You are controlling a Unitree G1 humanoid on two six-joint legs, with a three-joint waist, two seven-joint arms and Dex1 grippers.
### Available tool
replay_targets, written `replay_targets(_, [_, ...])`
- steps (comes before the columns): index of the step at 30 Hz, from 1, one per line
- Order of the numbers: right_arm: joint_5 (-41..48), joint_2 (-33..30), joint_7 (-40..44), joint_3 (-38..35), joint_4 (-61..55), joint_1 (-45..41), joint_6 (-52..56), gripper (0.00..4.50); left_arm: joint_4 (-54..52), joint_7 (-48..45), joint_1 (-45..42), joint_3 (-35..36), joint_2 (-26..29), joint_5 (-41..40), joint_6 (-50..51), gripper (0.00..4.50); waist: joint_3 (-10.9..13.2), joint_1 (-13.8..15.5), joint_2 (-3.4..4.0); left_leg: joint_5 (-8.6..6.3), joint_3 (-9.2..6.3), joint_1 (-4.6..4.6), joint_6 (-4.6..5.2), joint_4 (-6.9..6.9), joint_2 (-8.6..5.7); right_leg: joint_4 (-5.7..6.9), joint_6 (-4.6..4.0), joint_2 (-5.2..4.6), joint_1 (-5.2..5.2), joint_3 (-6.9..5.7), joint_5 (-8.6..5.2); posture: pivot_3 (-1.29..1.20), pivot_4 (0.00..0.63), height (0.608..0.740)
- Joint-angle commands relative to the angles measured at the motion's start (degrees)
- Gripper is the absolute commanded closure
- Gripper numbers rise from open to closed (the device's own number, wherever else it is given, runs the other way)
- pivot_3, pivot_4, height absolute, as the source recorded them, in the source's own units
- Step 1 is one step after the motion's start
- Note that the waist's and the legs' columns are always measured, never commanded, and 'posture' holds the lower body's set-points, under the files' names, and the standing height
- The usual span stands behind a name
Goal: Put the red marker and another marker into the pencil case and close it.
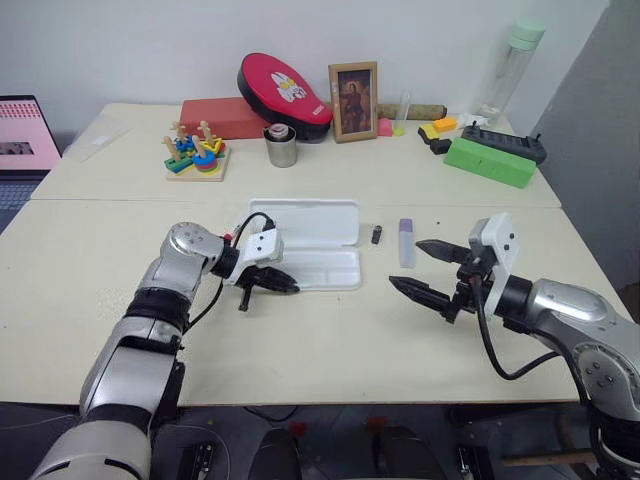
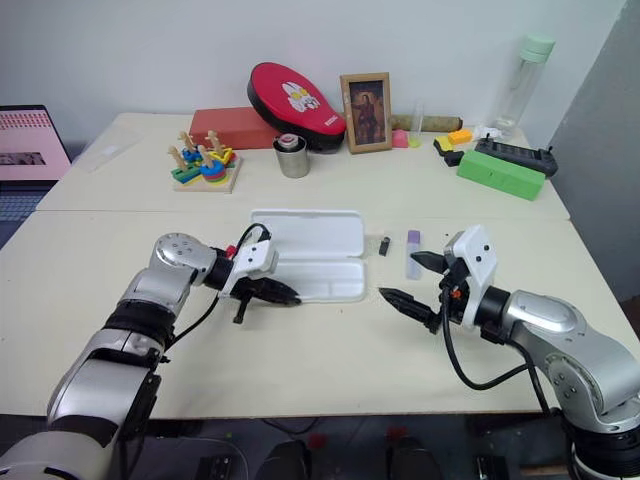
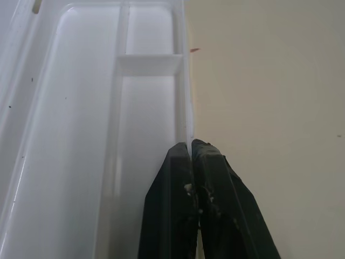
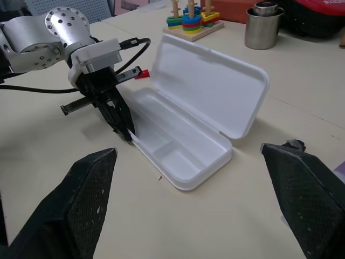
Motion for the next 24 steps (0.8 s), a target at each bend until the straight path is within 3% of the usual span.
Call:
replay_targets(1, [1.7,-2.4,1.9,-1.4,-3.4,1.1,0.0,0.0,-11.3,-0.2,3.0,-0.2,1.2,-2.7,5.9,4.47,0.0,0.1,0.0,0.0,-0.01,0.0,0.0,0.02,0.0,0.01,0.0,0.0,0.01,-0.01,0.0,0.0,0.15,0.74])
replay_targets(10, [1.8,-5.4,4.8,-0.8,-3.8,3.1,-0.7,0.0,-24.0,2.3,10.0,-0.7,3.3,-4.7,14.5,4.47,0.0,0.0,-0.01,0.01,-0.01,0.04,0.02,0.07,0.01,-0.01,0.01,0.01,0.06,0.01,0.0,0.0,0.15,0.74])
replay_targets(23, [1.2,-5.1,5.8,0.8,-3.2,2.7,-1.3,0.0,-26.6,6.0,13.9,-2.2,4.6,-5.3,16.7,4.47,0.0,0.0,-0.01,0.01,-0.01,0.04,0.03,0.07,0.01,-0.05,0.01,0.01,0.06,0.01,0.0,0.0,0.15,0.74])
replay_targets(24, [1.1,-5.1,5.9,0.8,-3.2,2.6,-1.3,0.0,-26.7,6.1,13.9,-2.1,4.6,-5.6,16.7,4.25,0.0,0.0,0.0,0.01,-0.01,0.04,0.03,0.07,0.01,-0.04,0.01,0.01,0.06,0.01,0.0,0.0,0.15,0.74])
